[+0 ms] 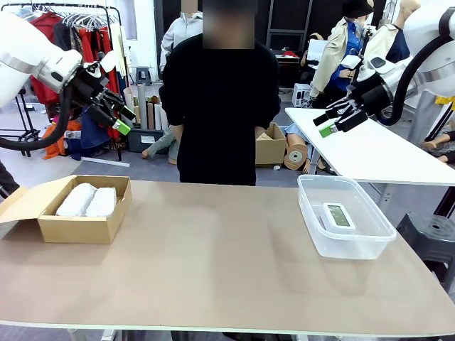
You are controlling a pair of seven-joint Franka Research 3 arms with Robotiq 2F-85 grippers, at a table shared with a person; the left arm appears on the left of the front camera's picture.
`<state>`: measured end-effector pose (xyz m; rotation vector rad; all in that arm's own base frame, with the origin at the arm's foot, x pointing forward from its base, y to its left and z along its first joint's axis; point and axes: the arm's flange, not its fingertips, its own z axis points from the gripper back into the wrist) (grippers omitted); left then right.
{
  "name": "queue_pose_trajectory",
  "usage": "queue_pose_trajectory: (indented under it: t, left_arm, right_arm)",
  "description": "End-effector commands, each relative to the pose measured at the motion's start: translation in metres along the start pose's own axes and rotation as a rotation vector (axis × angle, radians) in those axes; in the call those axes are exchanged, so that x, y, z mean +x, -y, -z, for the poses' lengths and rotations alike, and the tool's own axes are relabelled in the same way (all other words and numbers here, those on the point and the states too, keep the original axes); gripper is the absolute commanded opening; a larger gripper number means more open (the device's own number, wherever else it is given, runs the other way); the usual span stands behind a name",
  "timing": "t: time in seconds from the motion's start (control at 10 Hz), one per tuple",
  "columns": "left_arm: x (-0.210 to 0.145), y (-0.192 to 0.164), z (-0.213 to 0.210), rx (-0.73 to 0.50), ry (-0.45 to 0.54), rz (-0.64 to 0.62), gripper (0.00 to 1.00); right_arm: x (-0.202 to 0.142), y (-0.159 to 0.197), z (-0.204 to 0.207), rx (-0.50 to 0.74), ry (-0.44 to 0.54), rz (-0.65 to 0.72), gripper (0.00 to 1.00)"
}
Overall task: Separate and place wrapped and unwrapped clocks.
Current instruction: If the picked Digital clock is wrapped, place it in the Package Box ; if not, place it in the Organizing box.
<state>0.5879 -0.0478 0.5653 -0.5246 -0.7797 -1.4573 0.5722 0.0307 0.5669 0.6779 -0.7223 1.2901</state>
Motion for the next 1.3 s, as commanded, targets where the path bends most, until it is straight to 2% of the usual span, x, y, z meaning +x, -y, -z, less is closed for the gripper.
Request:
queue_pose_trajectory:
  t: [0.0,1.2]
  left_arm:
    - [0.0002,0.0006,-0.0001,-0.006,0.002,0.002,1.0]
    - [0.0002,0.0006,-0.0001,-0.006,0.002,0.002,1.0]
  right_arm:
    - [0.0007,-0.0006,-0.0007,-0.001,0.001,-0.001,1.0]
    - [0.0007,-0.0006,-0.0007,-0.001,0.001,-0.001,1.0]
